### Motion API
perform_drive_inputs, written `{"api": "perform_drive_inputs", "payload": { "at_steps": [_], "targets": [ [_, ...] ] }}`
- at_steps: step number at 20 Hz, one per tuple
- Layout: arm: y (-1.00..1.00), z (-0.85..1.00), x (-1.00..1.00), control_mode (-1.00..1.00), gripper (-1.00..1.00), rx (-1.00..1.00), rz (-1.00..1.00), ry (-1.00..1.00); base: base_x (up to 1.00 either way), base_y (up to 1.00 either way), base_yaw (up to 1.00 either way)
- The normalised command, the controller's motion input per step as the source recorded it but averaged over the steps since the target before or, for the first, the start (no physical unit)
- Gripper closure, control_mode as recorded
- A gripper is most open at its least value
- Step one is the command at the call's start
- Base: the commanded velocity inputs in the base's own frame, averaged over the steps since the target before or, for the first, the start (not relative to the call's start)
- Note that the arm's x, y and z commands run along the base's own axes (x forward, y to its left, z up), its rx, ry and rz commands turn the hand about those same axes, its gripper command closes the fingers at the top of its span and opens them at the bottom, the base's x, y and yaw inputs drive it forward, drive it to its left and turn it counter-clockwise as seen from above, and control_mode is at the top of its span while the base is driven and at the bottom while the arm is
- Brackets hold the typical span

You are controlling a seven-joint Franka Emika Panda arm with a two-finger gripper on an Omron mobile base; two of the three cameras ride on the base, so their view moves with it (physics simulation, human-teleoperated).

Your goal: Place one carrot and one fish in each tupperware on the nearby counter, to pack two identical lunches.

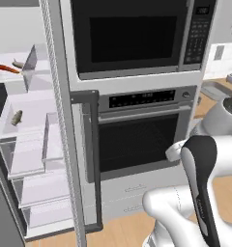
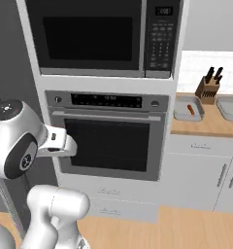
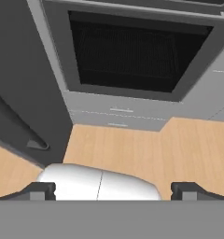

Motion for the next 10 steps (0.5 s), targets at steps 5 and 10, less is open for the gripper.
{"api": "perform_drive_inputs", "payload": {
  "at_steps": [5, 10],
  "targets": [
    [0.0, 0.0, 0.0, 1.0, -1.0, 0.0, 0.0, 0.0, -1.0, 0.3, 0.0],
    [0.0, 0.0, 0.0, 1.0, -1.0, 0.0, 0.0, 0.0, -1.0, 0.61, 0.01]
  ]
}}
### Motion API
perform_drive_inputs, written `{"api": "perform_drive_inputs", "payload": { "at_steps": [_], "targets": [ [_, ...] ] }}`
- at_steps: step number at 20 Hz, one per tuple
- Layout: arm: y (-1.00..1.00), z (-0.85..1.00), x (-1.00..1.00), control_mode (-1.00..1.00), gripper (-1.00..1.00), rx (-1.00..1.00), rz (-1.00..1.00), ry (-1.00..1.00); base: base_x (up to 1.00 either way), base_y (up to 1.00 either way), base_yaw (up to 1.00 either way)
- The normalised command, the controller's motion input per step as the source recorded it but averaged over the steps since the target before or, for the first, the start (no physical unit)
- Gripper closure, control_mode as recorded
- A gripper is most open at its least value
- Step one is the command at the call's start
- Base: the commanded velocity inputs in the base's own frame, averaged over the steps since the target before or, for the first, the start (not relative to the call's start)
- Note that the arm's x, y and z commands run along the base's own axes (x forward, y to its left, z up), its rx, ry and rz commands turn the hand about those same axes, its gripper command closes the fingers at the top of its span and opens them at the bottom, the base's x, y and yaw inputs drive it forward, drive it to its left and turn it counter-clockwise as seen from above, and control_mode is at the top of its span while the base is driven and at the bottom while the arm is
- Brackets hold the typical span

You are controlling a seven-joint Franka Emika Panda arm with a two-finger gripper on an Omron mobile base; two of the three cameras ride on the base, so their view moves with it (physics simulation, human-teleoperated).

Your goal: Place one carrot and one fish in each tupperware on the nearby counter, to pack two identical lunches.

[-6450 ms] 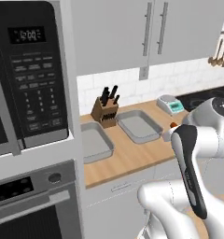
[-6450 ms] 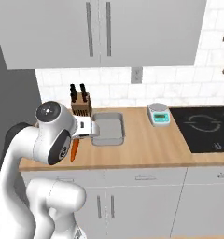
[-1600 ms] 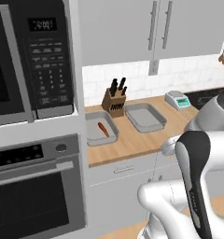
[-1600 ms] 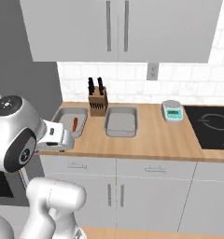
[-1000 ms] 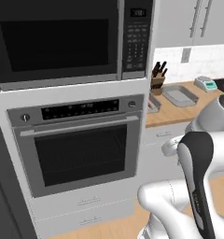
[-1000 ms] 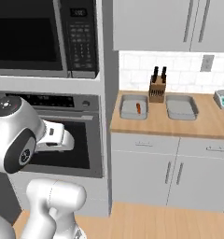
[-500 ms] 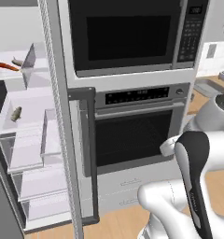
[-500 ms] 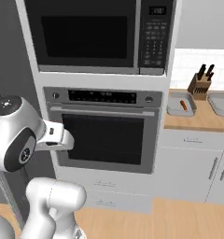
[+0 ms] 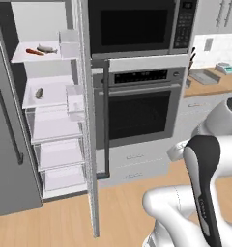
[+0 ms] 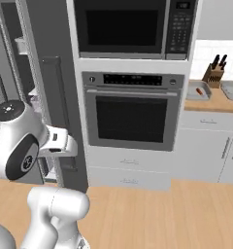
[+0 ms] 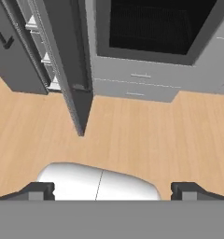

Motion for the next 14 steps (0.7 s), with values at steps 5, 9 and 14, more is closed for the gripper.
{"api": "perform_drive_inputs", "payload": {
  "at_steps": [5, 9, 14],
  "targets": [
    [0.0, 0.0, 0.0, 1.0, -1.0, 0.0, 0.0, 0.0, -0.36, 1.0, 0.01],
    [0.0, 0.0, 0.0, 1.0, -1.0, 0.0, 0.0, 0.0, 0.0, 1.0, 0.0],
    [0.0, 0.0, 0.0, 1.0, -1.0, 0.0, 0.0, 0.0, 0.11, 1.0, 0.0]
  ]
}}
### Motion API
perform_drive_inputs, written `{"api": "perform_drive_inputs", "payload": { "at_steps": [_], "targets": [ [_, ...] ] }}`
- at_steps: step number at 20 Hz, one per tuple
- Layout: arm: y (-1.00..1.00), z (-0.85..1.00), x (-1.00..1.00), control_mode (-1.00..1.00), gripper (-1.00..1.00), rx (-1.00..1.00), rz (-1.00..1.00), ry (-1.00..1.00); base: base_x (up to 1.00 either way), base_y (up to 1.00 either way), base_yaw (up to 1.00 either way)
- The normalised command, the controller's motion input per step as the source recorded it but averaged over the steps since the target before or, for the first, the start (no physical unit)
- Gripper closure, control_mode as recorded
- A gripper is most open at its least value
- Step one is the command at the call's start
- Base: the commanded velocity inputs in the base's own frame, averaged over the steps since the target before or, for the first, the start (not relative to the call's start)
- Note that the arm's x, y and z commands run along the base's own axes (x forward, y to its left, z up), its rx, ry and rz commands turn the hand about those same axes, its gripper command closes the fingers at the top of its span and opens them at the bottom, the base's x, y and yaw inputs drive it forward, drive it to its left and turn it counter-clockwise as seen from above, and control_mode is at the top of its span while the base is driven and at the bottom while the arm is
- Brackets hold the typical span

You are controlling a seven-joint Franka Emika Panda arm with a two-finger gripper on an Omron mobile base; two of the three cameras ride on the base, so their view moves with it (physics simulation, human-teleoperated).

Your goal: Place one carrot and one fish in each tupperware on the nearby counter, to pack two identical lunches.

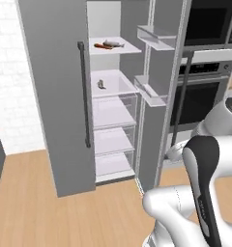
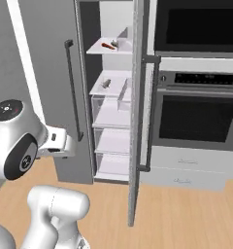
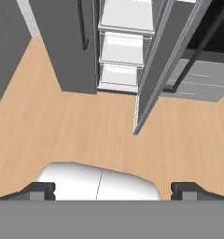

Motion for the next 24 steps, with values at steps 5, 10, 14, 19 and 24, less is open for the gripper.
{"api": "perform_drive_inputs", "payload": {
  "at_steps": [5, 10, 14, 19, 24],
  "targets": [
    [0.0, 0.0, 0.0, 1.0, -1.0, 0.0, 0.0, 0.0, 0.36, 0.8, -0.03],
    [0.0, 0.0, 0.0, 1.0, -1.0, 0.0, 0.0, 0.0, 0.99, -0.17, -0.06],
    [0.0, 0.0, 0.0, 1.0, -1.0, 0.0, 0.0, 0.0, 1.0, -0.28, 0.0],
    [0.0, 0.0, 0.0, 1.0, -1.0, 0.0, 0.0, 0.0, 0.98, -0.21, 0.0],
    [0.0, 0.0, 0.0, 1.0, -1.0, 0.0, 0.0, 0.0, 0.77, -0.1, 0.0]
  ]
}}
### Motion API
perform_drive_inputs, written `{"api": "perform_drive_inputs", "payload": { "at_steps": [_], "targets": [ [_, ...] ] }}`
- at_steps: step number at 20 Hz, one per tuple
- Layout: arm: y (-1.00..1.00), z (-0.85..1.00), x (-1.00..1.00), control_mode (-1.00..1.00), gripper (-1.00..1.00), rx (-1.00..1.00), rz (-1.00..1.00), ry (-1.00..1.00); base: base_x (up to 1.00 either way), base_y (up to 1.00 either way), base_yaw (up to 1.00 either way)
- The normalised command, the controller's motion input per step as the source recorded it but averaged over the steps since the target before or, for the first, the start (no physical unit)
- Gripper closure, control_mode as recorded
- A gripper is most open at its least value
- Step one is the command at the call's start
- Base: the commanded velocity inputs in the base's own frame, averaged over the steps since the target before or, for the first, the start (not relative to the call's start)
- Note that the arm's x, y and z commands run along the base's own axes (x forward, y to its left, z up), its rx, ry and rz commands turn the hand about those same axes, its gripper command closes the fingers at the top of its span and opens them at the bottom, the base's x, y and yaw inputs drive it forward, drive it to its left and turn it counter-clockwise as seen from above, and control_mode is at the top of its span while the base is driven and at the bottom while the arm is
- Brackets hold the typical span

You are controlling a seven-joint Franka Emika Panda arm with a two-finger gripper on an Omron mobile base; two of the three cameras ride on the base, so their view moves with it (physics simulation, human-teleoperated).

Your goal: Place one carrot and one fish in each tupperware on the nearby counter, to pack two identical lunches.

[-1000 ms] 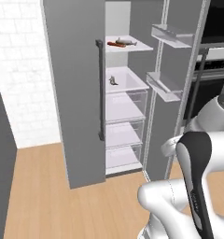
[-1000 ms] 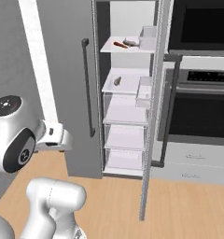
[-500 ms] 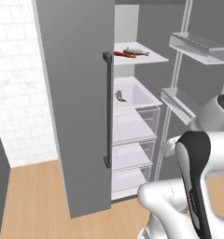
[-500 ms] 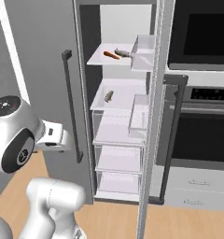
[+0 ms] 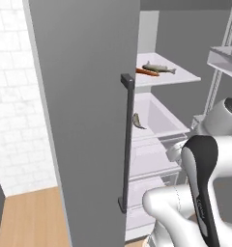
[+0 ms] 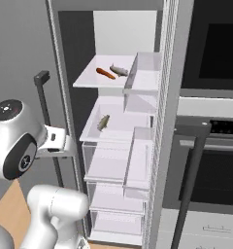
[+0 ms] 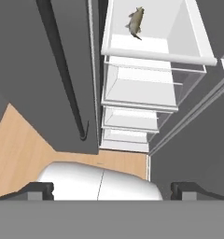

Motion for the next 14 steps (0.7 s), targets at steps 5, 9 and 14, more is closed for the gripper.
{"api": "perform_drive_inputs", "payload": {
  "at_steps": [5, 9, 14],
  "targets": [
    [0.0, 0.0, 0.0, 1.0, -1.0, 0.0, 0.0, 0.0, 0.44, -0.39, 0.0],
    [0.0, 0.0, 0.0, 1.0, -1.0, 0.0, 0.0, 0.0, 0.26, -0.3, 0.0],
    [0.0, 0.0, 0.0, 1.0, -1.0, 0.0, 0.0, 0.0, 0.27, -0.01, 0.0]
  ]
}}
